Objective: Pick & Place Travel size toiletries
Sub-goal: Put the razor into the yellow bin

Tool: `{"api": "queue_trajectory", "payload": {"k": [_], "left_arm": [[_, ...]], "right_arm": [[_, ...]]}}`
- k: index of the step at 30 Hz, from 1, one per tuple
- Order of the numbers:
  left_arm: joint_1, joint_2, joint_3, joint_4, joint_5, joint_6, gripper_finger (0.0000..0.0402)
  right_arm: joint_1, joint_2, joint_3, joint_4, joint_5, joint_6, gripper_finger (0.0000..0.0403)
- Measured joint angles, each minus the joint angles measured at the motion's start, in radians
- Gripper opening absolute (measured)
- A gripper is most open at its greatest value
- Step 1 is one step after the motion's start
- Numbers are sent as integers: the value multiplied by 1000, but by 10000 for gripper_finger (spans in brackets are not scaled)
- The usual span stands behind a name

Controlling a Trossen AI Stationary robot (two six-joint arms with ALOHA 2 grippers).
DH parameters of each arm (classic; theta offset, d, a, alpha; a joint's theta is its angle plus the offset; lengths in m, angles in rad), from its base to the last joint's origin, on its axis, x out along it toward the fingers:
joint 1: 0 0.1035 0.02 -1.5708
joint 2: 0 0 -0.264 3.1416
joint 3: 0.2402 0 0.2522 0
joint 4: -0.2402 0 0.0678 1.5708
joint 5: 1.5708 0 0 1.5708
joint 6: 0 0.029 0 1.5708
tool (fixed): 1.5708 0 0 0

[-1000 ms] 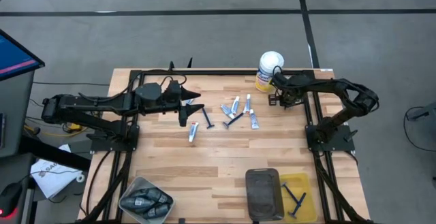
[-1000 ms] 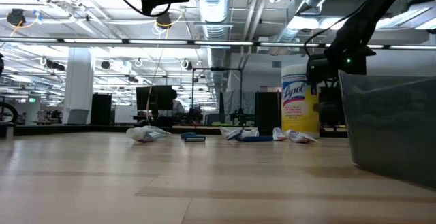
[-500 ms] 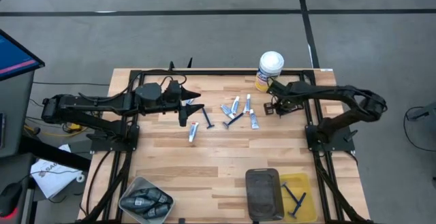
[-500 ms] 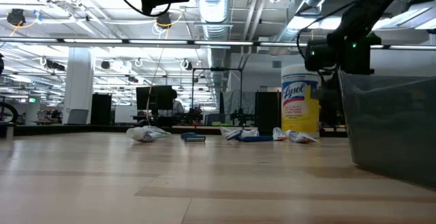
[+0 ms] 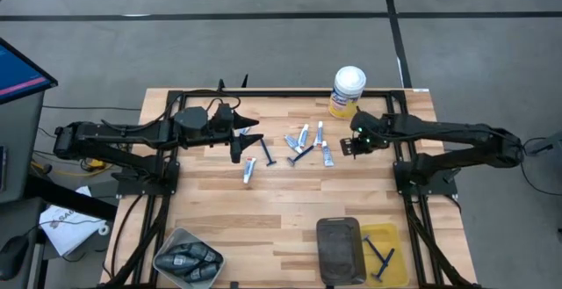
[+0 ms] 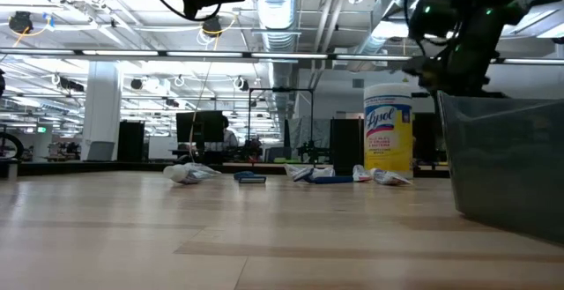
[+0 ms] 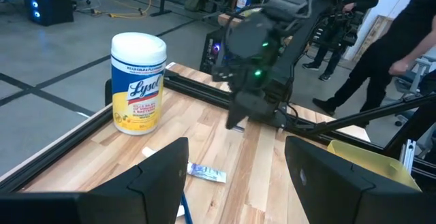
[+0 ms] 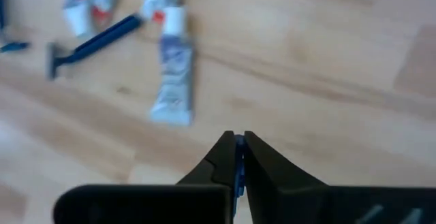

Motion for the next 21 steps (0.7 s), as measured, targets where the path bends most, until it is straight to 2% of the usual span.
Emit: {"api": "queue_trajectory", "payload": {"k": [11, 21], "left_arm": [[-1, 0, 0, 8, 0, -2, 241], [-1, 0, 0, 10, 0, -10, 241]], "right_arm": [[260, -157, 1, -13, -78, 231, 13], [618, -215, 2, -10, -127, 553, 12]]}}
